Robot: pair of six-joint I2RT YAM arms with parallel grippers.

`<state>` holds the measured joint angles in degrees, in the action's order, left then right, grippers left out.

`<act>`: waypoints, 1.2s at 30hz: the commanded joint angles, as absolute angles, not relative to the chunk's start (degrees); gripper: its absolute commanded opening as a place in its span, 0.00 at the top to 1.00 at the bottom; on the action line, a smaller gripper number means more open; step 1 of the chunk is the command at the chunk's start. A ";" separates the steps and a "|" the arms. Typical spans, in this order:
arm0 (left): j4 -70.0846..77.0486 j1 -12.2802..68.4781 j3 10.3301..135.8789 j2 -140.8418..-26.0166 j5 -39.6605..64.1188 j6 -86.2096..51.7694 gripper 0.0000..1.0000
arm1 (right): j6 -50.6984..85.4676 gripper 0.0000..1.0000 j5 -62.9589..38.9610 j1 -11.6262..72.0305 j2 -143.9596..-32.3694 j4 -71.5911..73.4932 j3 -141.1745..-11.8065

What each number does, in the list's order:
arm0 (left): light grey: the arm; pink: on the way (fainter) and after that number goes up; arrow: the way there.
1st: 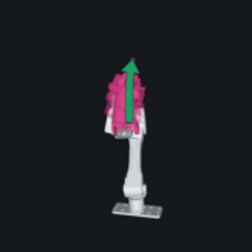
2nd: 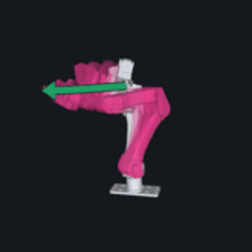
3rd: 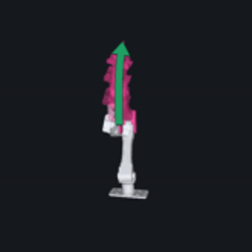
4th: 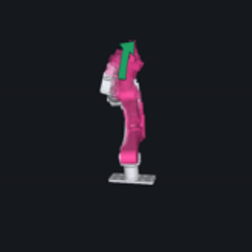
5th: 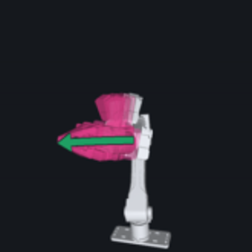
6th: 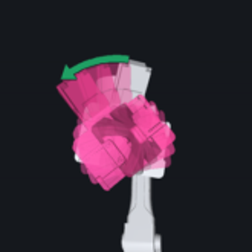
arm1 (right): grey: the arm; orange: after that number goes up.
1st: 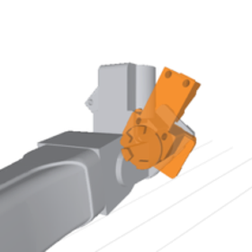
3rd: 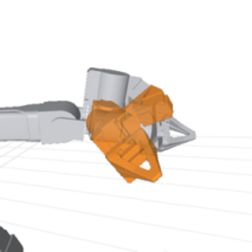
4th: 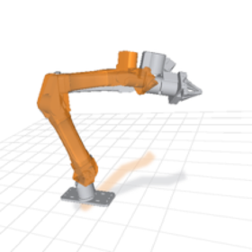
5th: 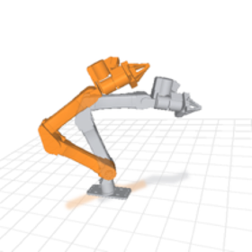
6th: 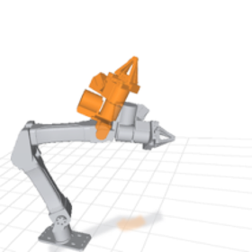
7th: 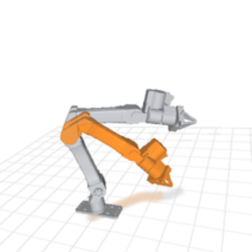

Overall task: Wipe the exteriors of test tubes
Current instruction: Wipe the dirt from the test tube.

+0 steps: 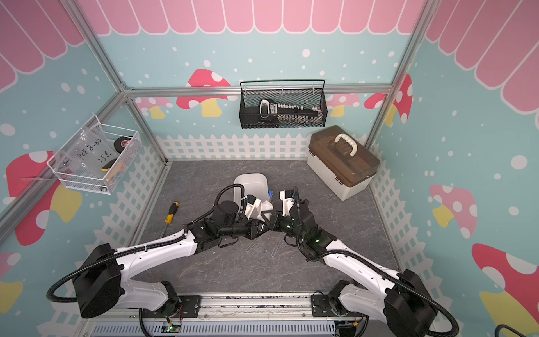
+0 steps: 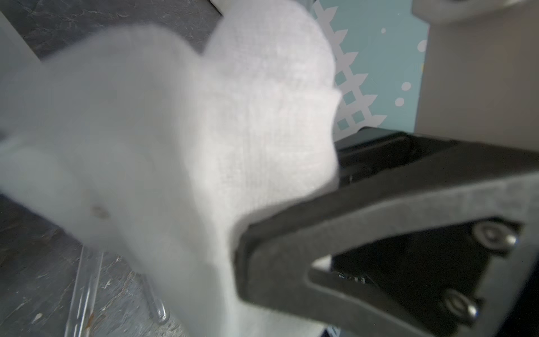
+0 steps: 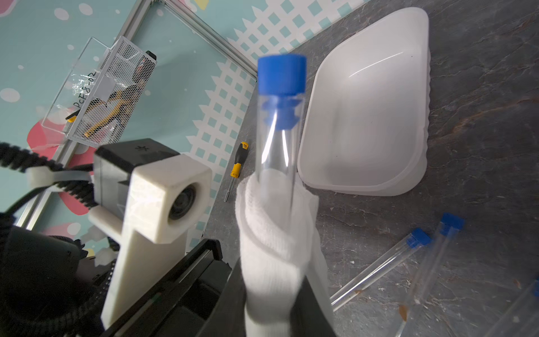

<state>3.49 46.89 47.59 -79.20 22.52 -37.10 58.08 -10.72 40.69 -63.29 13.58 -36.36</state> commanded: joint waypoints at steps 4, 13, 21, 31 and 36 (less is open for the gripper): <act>4.24 46.28 48.47 -78.66 21.96 -36.83 0.89 | 55.83 0.80 -8.11 38.68 -65.83 11.60 -40.31; 3.87 46.23 48.08 -77.98 21.97 -36.55 0.89 | 52.53 0.80 -13.29 32.87 -70.34 11.38 -47.52; 3.95 46.15 48.42 -77.79 21.09 -36.44 0.88 | 55.80 0.80 -15.42 33.17 -69.73 14.04 -44.89; 4.41 45.88 48.87 -78.40 20.83 -36.47 0.87 | 59.71 0.80 -11.64 39.11 -63.87 14.06 -37.00; 4.42 45.88 48.78 -78.50 21.09 -36.56 0.87 | 59.88 0.80 -10.06 39.84 -63.60 13.99 -36.06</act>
<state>3.16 46.24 47.59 -79.18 21.67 -37.08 58.67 -11.64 39.46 -63.99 14.24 -37.10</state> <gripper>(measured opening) 0.146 0.197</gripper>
